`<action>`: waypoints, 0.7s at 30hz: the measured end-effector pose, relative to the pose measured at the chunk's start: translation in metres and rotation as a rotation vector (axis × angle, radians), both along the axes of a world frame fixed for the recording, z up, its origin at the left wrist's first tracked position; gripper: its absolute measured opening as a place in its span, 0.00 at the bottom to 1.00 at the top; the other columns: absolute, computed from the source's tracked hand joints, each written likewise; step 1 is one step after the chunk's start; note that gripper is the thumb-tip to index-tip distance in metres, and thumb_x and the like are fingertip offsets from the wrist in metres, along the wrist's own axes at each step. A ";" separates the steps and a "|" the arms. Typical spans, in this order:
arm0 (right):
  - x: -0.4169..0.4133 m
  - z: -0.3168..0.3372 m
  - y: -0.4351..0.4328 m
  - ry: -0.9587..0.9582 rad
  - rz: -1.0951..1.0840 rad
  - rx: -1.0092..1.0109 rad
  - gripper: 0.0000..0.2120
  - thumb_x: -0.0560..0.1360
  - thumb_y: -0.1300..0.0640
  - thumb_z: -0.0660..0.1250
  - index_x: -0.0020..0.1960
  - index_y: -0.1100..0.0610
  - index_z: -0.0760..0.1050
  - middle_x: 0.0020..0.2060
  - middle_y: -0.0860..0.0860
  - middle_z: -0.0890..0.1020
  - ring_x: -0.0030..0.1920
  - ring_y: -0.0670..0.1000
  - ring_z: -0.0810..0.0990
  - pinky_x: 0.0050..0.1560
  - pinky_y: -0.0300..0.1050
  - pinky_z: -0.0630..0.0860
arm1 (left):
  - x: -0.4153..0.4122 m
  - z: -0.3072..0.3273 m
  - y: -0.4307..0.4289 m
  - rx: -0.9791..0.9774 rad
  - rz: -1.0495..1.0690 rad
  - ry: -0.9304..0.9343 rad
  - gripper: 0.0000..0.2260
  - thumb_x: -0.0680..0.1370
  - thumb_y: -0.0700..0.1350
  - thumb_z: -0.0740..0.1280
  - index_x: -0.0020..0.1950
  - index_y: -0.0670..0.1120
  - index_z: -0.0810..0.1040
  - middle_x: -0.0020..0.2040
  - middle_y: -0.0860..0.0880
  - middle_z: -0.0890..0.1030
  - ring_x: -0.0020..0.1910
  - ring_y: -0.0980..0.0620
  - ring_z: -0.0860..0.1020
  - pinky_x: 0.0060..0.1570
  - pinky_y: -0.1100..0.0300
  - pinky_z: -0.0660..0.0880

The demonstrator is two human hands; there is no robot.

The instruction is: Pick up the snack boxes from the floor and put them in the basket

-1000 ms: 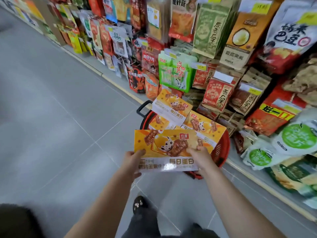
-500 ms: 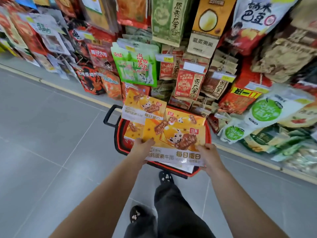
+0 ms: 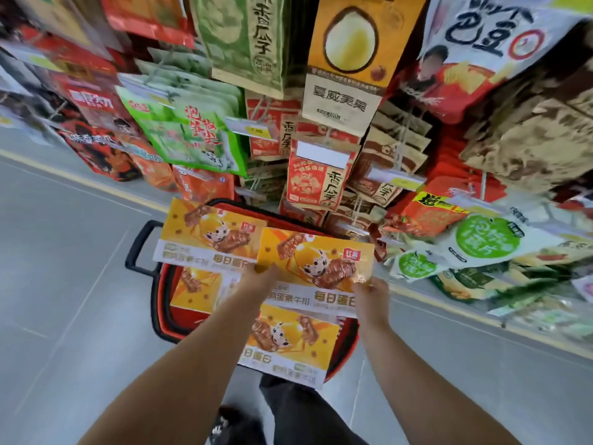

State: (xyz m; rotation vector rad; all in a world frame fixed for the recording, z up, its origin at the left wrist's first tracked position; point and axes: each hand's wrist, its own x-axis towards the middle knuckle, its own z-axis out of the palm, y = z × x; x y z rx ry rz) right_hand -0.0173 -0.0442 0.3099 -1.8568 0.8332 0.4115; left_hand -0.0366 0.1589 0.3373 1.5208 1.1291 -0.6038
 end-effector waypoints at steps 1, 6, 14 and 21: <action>0.000 -0.006 0.001 0.025 0.006 0.003 0.07 0.70 0.62 0.64 0.47 0.56 0.76 0.38 0.52 0.81 0.40 0.55 0.80 0.36 0.44 0.71 | 0.003 -0.009 0.001 -0.007 -0.010 0.016 0.25 0.75 0.49 0.66 0.69 0.43 0.65 0.58 0.42 0.75 0.55 0.43 0.74 0.56 0.48 0.73; -0.014 -0.023 0.009 0.107 -0.005 0.025 0.06 0.70 0.65 0.62 0.43 0.56 0.69 0.38 0.54 0.74 0.39 0.53 0.74 0.38 0.44 0.68 | 0.014 -0.028 0.006 -0.020 -0.025 0.024 0.22 0.75 0.47 0.66 0.67 0.39 0.70 0.57 0.40 0.76 0.57 0.40 0.74 0.55 0.49 0.69; -0.014 -0.030 0.012 0.208 -0.045 0.006 0.16 0.71 0.63 0.62 0.59 0.57 0.72 0.50 0.55 0.80 0.44 0.54 0.80 0.34 0.41 0.72 | 0.007 -0.031 0.009 -0.052 -0.049 -0.024 0.26 0.79 0.44 0.60 0.77 0.44 0.58 0.73 0.42 0.66 0.68 0.41 0.67 0.66 0.46 0.64; -0.032 -0.010 0.026 0.018 -0.079 -0.031 0.13 0.72 0.64 0.62 0.56 0.57 0.76 0.41 0.55 0.80 0.31 0.49 0.75 0.21 0.33 0.68 | -0.007 -0.015 0.028 0.025 -0.208 -0.045 0.26 0.80 0.47 0.61 0.77 0.45 0.58 0.75 0.42 0.64 0.72 0.39 0.65 0.66 0.47 0.66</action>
